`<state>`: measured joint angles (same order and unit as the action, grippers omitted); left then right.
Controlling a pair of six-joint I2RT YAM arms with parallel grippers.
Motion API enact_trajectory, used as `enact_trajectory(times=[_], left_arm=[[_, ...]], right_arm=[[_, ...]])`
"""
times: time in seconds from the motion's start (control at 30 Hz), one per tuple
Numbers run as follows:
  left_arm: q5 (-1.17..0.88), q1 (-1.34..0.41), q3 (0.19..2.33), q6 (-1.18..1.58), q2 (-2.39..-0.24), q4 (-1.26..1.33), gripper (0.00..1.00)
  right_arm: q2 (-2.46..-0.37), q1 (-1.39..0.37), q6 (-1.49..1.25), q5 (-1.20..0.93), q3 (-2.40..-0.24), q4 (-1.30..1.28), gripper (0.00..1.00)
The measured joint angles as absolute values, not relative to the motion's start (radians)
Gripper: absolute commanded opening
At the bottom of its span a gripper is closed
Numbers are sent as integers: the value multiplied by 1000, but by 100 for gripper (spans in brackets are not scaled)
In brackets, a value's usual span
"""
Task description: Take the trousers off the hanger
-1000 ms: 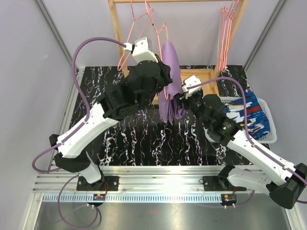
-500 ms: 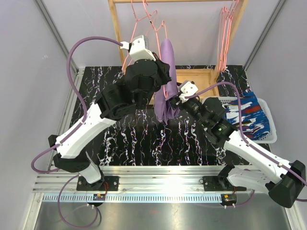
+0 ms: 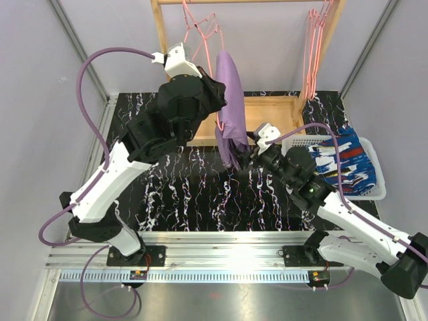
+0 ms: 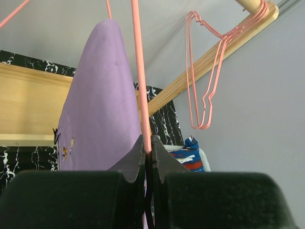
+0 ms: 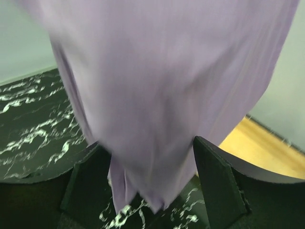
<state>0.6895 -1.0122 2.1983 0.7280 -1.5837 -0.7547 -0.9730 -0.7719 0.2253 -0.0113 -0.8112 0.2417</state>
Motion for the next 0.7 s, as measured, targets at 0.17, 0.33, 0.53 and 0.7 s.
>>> enact_trajectory(times=[0.17, 0.33, 0.53, 0.7], left_arm=[[657, -988, 2198, 753, -1564, -754, 0], [634, -981, 2198, 773, -1554, -754, 0], [622, -980, 2198, 791, -1550, -754, 0], [620, -978, 2196, 806, -1535, -744, 0]], right_arm=[[-970, -794, 181, 22, -722, 237, 77], [-992, -799, 171, 72, -712, 242, 77], [-1016, -807, 154, 81, -702, 268, 77], [-1029, -846, 139, 114, -664, 291, 82]])
